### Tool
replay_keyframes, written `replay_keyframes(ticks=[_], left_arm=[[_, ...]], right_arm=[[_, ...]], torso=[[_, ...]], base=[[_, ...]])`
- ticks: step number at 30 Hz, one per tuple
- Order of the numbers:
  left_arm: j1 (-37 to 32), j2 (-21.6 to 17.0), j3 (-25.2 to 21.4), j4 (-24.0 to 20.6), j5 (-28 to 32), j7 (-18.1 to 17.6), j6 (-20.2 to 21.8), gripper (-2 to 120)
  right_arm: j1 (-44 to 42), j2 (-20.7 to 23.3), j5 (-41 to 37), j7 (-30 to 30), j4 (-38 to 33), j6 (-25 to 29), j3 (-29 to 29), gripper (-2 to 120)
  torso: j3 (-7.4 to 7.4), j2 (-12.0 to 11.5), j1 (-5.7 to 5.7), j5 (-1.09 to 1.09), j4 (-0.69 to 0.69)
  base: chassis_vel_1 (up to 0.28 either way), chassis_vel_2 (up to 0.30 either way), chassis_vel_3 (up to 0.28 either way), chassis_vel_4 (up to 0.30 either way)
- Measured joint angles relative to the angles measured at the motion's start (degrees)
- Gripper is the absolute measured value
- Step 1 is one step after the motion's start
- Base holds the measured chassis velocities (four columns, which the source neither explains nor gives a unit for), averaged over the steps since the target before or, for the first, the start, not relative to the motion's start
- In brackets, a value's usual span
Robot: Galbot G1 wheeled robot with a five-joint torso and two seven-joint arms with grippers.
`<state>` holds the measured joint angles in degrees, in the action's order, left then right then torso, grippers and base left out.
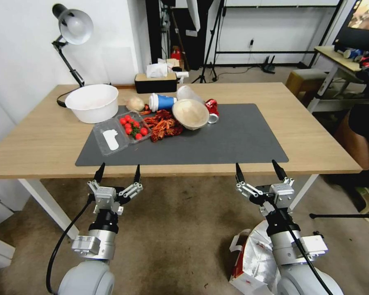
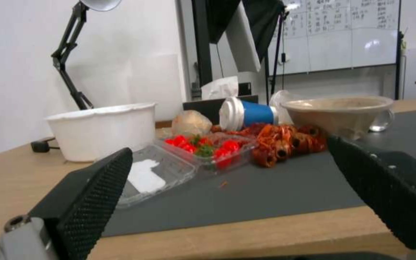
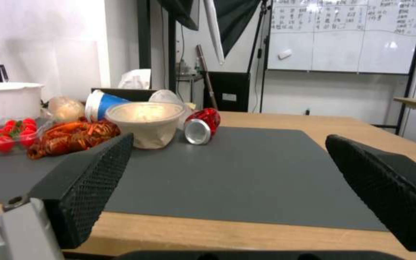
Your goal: Pick up the food delivery bag from the floor and place it on the table.
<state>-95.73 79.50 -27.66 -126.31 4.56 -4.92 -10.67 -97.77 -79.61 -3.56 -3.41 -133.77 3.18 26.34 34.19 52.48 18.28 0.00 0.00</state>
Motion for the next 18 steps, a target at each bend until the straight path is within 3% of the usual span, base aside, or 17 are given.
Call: replay_keyframes(ticks=[18], left_arm=[[-0.7, 0.2, 0.2, -0.1, -0.9, -0.1, -0.8, 100]], right_arm=[[0.0, 0.3, -0.9, -0.1, -1.2, -0.4, 1.1, 100]], torso=[[-2.9, -5.0, -2.14, 0.0, 0.0]], base=[[0.0, 0.0, 0.0, 0.0]])
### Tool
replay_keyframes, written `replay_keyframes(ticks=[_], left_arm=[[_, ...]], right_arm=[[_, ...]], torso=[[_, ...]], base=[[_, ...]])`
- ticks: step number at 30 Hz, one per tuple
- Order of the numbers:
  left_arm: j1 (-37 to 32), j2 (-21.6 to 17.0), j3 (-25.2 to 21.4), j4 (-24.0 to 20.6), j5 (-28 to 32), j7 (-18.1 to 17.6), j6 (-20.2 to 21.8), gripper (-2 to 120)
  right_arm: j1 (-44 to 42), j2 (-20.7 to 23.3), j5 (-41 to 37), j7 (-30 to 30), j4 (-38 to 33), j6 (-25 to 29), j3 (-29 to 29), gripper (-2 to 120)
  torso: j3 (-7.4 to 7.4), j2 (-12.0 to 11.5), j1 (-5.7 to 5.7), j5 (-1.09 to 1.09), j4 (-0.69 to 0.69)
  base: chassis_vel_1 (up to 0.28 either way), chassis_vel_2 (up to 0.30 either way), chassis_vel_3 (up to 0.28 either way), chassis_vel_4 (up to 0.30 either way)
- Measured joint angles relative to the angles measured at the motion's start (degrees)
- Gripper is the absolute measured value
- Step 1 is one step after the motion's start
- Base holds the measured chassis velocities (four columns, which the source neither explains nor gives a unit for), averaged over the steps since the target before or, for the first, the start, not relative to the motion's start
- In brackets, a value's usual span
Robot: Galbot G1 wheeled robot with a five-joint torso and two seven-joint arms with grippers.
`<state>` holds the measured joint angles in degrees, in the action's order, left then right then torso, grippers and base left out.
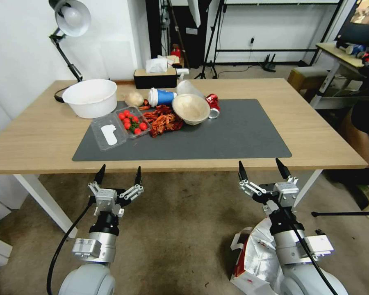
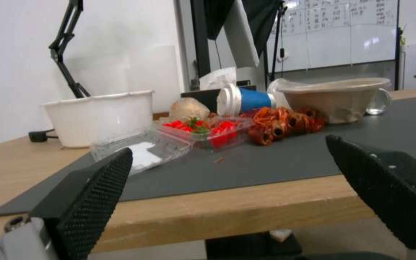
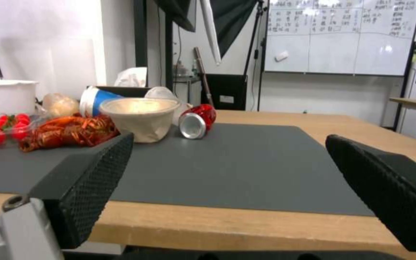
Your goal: Pick up the food delivery bag from the floor and place it on the table.
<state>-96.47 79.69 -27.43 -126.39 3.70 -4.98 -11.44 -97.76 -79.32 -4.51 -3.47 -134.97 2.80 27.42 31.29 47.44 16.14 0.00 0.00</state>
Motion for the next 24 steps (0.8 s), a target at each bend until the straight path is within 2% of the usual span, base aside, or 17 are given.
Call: replay_keyframes(ticks=[24], left_arm=[[0.5, -0.8, 0.1, 0.3, 0.4, 0.0, 0.2, 100]], right_arm=[[0.2, -0.5, -0.9, -0.1, -0.5, -1.0, 0.1, 100]], torso=[[-3.49, -6.0, -2.47, 0.0, 0.0]], base=[[0.0, 0.0, 0.0, 0.0]])
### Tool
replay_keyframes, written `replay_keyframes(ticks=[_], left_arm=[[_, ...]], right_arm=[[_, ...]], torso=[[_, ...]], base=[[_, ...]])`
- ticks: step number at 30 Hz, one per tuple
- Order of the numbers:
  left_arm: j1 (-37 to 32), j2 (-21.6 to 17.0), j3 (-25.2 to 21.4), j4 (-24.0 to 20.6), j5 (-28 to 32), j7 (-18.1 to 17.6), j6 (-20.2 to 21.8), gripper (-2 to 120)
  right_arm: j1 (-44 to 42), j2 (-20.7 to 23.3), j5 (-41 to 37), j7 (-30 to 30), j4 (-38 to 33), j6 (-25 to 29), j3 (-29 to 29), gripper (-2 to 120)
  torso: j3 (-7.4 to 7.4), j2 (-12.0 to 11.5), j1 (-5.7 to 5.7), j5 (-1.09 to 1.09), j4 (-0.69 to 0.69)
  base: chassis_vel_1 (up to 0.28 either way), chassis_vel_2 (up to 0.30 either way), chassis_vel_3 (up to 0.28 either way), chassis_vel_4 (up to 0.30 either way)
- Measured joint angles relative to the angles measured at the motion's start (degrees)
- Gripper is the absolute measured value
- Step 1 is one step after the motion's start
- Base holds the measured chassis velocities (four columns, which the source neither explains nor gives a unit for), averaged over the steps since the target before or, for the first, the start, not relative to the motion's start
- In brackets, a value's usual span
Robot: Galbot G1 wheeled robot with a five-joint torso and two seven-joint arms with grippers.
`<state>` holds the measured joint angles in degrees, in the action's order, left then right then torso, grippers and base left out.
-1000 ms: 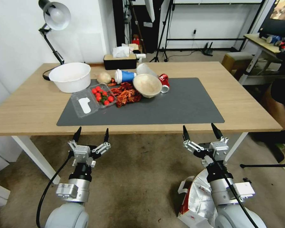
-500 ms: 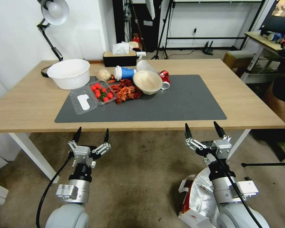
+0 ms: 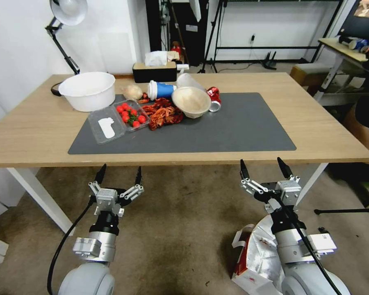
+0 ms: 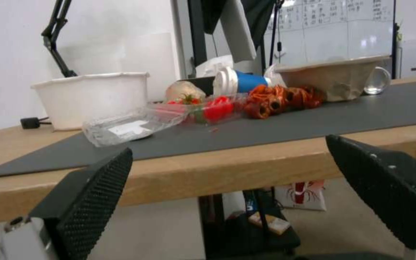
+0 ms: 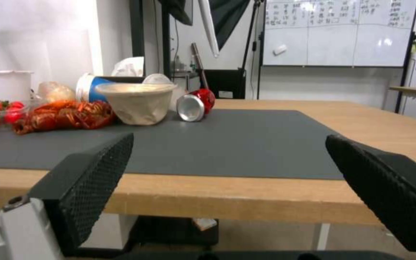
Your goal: Pick up the food delivery bag from the floor and place it on the table.
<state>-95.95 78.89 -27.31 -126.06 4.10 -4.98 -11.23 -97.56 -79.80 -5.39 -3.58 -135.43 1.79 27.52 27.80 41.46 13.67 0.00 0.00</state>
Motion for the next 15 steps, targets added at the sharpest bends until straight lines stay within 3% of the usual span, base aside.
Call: replay_keyframes(ticks=[15], left_arm=[[0.0, 0.2, 0.1, 0.0, 0.0, 0.0, 0.0, 100]], right_arm=[[-0.3, -0.4, 0.2, 0.3, 0.8, 1.0, -0.3, 100]], torso=[[-2.27, -3.8, -1.55, 0.0, 0.0]], base=[[0.0, 0.0, 0.0, 0.0]])
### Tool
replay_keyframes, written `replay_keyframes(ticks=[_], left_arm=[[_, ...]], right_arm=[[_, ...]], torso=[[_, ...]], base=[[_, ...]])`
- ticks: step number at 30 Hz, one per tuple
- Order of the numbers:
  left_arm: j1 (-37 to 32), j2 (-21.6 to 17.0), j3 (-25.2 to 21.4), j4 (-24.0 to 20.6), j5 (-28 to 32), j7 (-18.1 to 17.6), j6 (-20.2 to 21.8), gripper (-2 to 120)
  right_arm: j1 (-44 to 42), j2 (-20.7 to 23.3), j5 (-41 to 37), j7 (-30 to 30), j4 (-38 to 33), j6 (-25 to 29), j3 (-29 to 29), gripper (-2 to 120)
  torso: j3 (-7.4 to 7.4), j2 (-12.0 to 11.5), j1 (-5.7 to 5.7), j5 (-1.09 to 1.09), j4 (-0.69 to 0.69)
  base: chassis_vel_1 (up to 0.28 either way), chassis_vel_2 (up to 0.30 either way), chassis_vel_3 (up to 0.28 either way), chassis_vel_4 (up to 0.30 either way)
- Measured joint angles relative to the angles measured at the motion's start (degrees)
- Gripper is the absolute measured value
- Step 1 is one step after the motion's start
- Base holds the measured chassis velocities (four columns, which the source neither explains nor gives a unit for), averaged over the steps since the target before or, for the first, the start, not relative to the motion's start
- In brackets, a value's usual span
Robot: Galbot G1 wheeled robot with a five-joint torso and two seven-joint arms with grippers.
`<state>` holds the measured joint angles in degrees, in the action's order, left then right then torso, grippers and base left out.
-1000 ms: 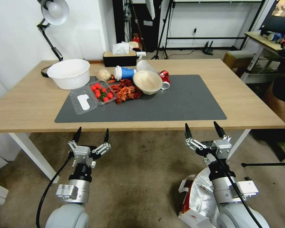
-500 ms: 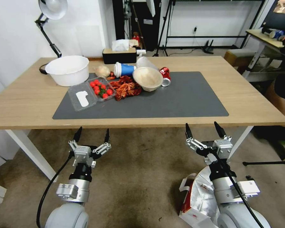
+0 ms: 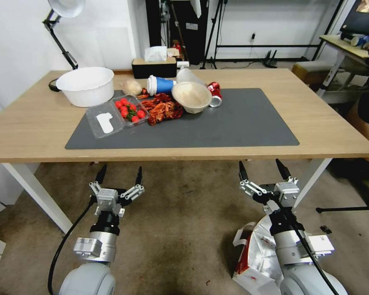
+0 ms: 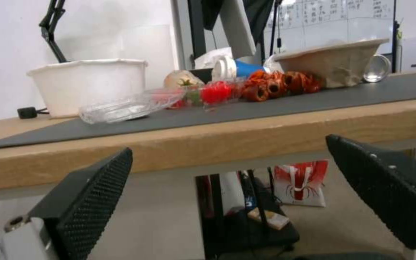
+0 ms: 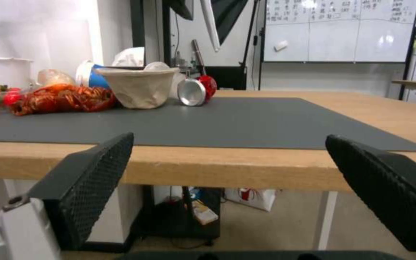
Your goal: Pick up the food delivery bag from the floor and place it on the table.
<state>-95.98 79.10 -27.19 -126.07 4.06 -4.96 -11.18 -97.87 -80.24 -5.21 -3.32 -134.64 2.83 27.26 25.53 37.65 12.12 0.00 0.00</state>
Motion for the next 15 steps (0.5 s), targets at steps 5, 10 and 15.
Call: replay_keyframes(ticks=[5, 10, 15], left_arm=[[-0.2, 0.1, 0.0, 0.0, -0.1, 0.1, 0.0, 100], [-0.2, 0.1, 0.0, 0.0, -0.1, 0.1, -0.1, 100], [-0.2, 0.2, 0.0, -0.2, -0.1, 0.2, -0.1, 100]], right_arm=[[-0.3, 0.0, 0.4, 0.1, 0.1, 0.4, -0.2, 100], [-0.4, -0.1, 0.3, 0.1, 0.0, 0.5, -0.2, 100], [-0.5, -0.1, 0.2, 0.1, 0.1, 0.7, -0.3, 100]], torso=[[-0.82, -1.3, -0.52, 0.0, 0.0], [-1.36, -2.2, -0.89, 0.0, 0.0], [-2.17, -3.6, -1.41, 0.0, 0.0]], base=[[0.0, 0.0, 0.0, 0.0], [0.0, 0.0, 0.0, 0.0], [0.0, 0.0, 0.0, 0.0]])
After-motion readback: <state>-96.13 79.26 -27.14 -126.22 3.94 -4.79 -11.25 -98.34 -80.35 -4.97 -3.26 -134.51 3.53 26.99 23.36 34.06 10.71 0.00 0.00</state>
